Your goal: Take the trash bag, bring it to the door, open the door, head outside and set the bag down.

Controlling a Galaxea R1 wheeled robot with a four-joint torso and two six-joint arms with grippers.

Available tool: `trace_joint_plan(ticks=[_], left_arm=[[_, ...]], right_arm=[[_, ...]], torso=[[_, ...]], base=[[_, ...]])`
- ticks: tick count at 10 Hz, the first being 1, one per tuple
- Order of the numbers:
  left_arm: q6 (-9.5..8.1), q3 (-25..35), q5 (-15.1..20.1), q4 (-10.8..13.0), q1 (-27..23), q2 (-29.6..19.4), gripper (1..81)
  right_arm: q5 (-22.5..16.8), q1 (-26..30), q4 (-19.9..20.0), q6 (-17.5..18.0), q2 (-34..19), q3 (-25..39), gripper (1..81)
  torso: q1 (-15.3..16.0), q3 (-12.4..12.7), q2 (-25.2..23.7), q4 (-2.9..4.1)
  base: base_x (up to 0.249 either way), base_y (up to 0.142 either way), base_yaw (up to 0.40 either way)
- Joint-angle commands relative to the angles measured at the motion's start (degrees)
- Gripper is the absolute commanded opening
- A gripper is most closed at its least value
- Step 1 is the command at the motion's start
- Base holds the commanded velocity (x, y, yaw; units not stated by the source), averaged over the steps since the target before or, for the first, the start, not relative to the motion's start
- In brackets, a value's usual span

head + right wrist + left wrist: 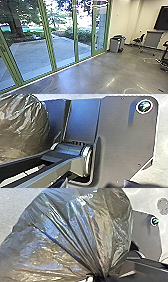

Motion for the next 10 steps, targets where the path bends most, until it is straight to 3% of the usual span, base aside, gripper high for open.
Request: trace_joint_plan(ticks=[1,3,4,5,6,8,9,10], left_arm=[[0.44,0.0,3.1,0.1,-3.4,-0.4,1.0],[0.44,0.0,3.1,0.1,-3.5,-0.4,1.0],[0.44,0.0,3.1,0.1,-3.5,-0.4,1.0],[0.44,0.0,3.1,0.1,-3.5,-0.4,1.0],[0.44,0.1,3.1,0.1,-3.5,-0.4,1.0],[0.44,0.0,3.1,0.1,-3.5,-0.5,1.0],[0.44,0.0,3.1,0.1,-3.5,-0.5,1.0],[0.44,0.0,3.1,0.1,-3.5,-0.5,1.0]], right_arm=[[-3.9,2.9,-0.1,-0.3,0.0,0.3,81.1],[-3.9,2.8,-0.1,-0.3,0.0,0.4,81.1],[-4.0,2.8,-0.2,-0.3,0.0,0.5,81.1],[-3.9,2.8,-0.1,-0.4,0.0,0.4,81.1],[-3.9,2.8,0.0,-0.4,0.0,0.3,81.1],[-3.9,3.0,0.0,-0.4,0.0,0.3,81.1],[-3.9,2.9,0.0,-0.4,0.0,0.3,81.1],[-3.9,2.9,0.0,-0.4,0.0,0.3,81.1]], torso=[[0.0,0.0,0.0,0.00],[0.0,0.0,0.0,0.00],[0.0,0.0,0.0,5.54],[0.0,0.0,0.0,5.69],[0.0,0.0,0.0,0.90],[0.0,0.0,0.0,3.02],[0.0,0.0,0.0,3.32],[0.0,1.5,0.0,-2.13]], base=[[0.135,0.000,0.000],[0.136,0.000,0.000],[0.136,0.000,0.000],[0.136,0.000,0.000],[0.136,0.000,0.000],[0.136,0.000,0.000],[0.136,0.000,0.000],[0.136,0.000,0.000]])
